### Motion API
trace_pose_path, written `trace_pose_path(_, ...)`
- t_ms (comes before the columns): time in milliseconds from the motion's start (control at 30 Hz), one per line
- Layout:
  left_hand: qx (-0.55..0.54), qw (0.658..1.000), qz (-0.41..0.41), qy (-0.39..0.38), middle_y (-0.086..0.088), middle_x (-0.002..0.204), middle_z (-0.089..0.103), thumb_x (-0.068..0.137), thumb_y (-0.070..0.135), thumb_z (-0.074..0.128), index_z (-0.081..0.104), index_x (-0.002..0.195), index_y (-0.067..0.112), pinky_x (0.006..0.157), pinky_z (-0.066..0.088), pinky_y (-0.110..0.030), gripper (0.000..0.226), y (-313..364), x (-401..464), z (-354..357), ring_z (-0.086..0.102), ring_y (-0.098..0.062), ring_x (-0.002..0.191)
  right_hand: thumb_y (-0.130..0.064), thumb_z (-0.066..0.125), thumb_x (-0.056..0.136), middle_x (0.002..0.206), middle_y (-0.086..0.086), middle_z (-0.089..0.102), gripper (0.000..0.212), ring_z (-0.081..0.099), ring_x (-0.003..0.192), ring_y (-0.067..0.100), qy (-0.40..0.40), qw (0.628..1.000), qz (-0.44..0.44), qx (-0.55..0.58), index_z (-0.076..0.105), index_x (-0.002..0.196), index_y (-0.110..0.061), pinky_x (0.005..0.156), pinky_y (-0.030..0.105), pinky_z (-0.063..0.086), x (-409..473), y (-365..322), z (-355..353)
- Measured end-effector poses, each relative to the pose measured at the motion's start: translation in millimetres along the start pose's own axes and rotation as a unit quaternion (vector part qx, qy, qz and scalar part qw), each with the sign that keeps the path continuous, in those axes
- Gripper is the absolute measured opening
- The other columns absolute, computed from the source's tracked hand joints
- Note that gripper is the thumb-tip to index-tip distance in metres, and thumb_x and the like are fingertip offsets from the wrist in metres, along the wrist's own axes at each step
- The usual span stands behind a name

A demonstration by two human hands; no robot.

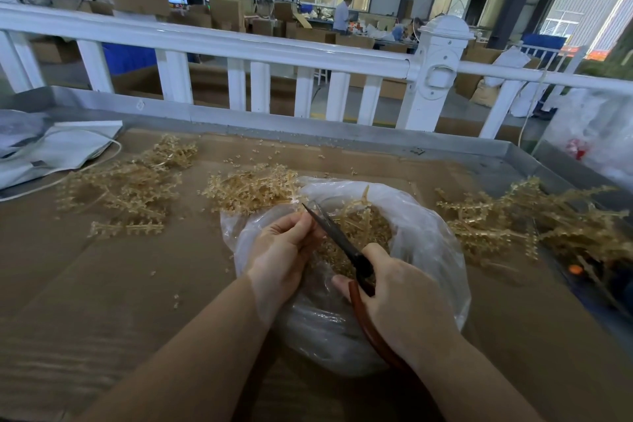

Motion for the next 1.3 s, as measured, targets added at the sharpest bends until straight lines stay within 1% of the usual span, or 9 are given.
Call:
trace_pose_path(133,-0.006,1.0,0.005,0.01,-0.005,0.063,0.066,0.088,-0.004,0.054,0.061,0.07,0.005,0.058,0.055,-0.017,0.021,0.0,-0.6,-0.2,0.064,-0.009,0.056,-0.071,0.037,0.082,0.074,-0.01,0.057,0.037,0.057,0.07,0.008,-0.001,1.0,-0.004,-0.001,0.037,0.089,-0.035,0.064,0.023,0.046,1.3,1.2,0.3)
trace_pose_path(367,-0.022,1.0,0.008,0.014,-0.002,0.065,0.066,0.09,-0.004,0.052,0.056,0.072,0.009,0.064,0.054,-0.019,0.022,0.7,-0.4,0.3,0.065,-0.007,0.058,-0.07,0.04,0.083,0.072,-0.012,0.055,0.035,0.054,0.067,0.004,0.001,1.0,-0.007,-0.005,0.039,0.09,-0.035,0.06,0.018,0.043,0.3,-0.4,-1.1)
trace_pose_path(500,-0.021,1.0,0.006,0.001,-0.001,0.069,0.064,0.091,0.0,0.051,0.059,0.081,0.009,0.07,0.05,-0.02,0.017,-0.5,0.1,-1.5,0.063,-0.006,0.061,-0.069,0.042,0.083,0.069,-0.012,0.055,0.035,0.053,0.064,0.003,0.002,1.0,0.0,0.001,0.04,0.089,-0.035,0.055,0.016,0.039,-0.9,-0.8,-1.2)
trace_pose_path(567,-0.016,1.0,0.012,-0.003,-0.003,0.071,0.062,0.092,-0.001,0.05,0.06,0.084,0.008,0.068,0.051,-0.018,0.015,-1.0,0.5,-2.2,0.062,-0.006,0.06,-0.069,0.043,0.083,0.068,-0.012,0.055,0.035,0.052,0.062,0.003,0.004,1.0,0.001,0.004,0.04,0.088,-0.035,0.052,0.013,0.036,-0.8,-1.0,-1.2)
trace_pose_path(733,0.001,1.0,0.018,-0.008,-0.006,0.069,0.062,0.088,-0.006,0.051,0.061,0.081,0.003,0.059,0.053,-0.016,0.016,-1.2,-0.3,-2.0,0.061,-0.008,0.057,-0.069,0.042,0.083,0.066,-0.012,0.053,0.036,0.054,0.063,0.003,0.012,1.0,-0.006,0.004,0.04,0.088,-0.034,0.06,0.02,0.046,0.4,-0.6,-0.5)
trace_pose_path(833,0.01,1.0,0.022,-0.009,-0.007,0.066,0.064,0.087,-0.008,0.053,0.062,0.076,0.003,0.056,0.052,-0.015,0.017,-1.4,-0.9,-1.7,0.061,-0.008,0.055,-0.069,0.043,0.083,0.067,-0.011,0.054,0.035,0.054,0.063,0.005,0.017,1.0,-0.014,0.003,0.04,0.089,-0.034,0.058,0.019,0.044,2.3,-1.0,-1.2)
trace_pose_path(1000,0.015,1.0,0.021,-0.015,-0.006,0.065,0.068,0.084,-0.008,0.055,0.064,0.072,0.004,0.056,0.053,-0.016,0.02,-0.8,-1.0,-1.0,0.064,-0.009,0.057,-0.066,0.046,0.085,0.065,-0.012,0.052,0.033,0.05,0.061,0.004,0.017,1.0,-0.023,0.002,0.038,0.087,-0.035,0.051,0.013,0.031,5.2,-2.9,-3.3)
trace_pose_path(1133,0.005,1.0,0.02,-0.013,-0.006,0.066,0.067,0.085,-0.009,0.054,0.066,0.064,0.008,0.056,0.053,-0.017,0.029,-1.3,-1.8,-0.3,0.064,-0.009,0.056,-0.068,0.042,0.085,0.069,-0.012,0.055,0.033,0.053,0.064,0.003,0.018,1.0,-0.02,-0.011,0.039,0.09,-0.035,0.055,0.014,0.038,3.8,-2.3,-4.5)
trace_pose_path(1300,-0.029,1.0,0.01,0.0,-0.002,0.065,0.066,0.09,-0.005,0.05,0.059,0.079,0.006,0.059,0.054,-0.017,0.018,-0.2,-0.6,-0.3,0.065,-0.009,0.059,-0.069,0.043,0.082,0.068,-0.012,0.054,0.033,0.052,0.063,0.004,0.027,0.999,-0.013,-0.026,0.037,0.088,-0.037,0.056,0.017,0.036,1.9,-1.9,-8.8)
Point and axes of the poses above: each hand's wrist, its own x-axis towards the middle knuckle, its own z-axis out of the palm, y = z × x, the point moved 2 cm from there along x, towards the middle knuckle
